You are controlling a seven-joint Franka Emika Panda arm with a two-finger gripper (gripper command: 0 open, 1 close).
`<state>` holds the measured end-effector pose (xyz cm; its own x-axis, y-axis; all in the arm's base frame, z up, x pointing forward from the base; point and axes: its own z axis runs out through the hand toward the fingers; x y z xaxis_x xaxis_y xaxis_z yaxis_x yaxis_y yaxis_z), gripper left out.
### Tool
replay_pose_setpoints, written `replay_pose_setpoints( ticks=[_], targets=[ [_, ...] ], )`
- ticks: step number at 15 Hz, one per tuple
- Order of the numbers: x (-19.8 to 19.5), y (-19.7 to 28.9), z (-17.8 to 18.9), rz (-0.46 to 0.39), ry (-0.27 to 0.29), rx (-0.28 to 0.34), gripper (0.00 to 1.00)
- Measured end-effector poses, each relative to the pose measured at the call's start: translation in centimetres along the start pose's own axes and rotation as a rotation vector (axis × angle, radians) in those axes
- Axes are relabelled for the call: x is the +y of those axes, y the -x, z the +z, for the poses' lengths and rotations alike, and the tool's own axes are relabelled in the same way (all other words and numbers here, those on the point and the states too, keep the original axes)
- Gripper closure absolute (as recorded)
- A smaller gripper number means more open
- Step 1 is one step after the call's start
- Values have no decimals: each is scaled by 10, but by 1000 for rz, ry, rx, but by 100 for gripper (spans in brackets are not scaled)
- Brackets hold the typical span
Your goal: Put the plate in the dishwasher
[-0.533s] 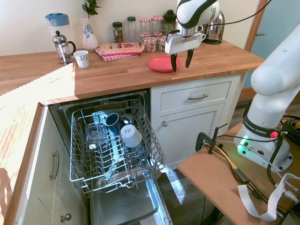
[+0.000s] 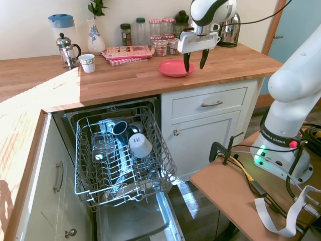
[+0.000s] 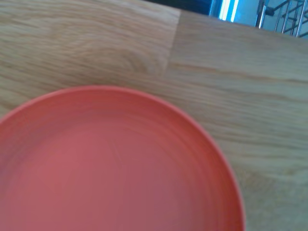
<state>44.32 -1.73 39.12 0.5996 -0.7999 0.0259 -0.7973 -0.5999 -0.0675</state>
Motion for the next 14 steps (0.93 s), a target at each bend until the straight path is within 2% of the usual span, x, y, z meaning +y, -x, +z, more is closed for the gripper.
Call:
replay_pose_setpoints(
  ticks=[5,9,14],
  targets=[
    [-9,-67,21,58,-60,-49,0],
    [-17,-100,25,118,-106,-76,0],
    [-37,-120,43,144,-110,-103,0]
  ],
)
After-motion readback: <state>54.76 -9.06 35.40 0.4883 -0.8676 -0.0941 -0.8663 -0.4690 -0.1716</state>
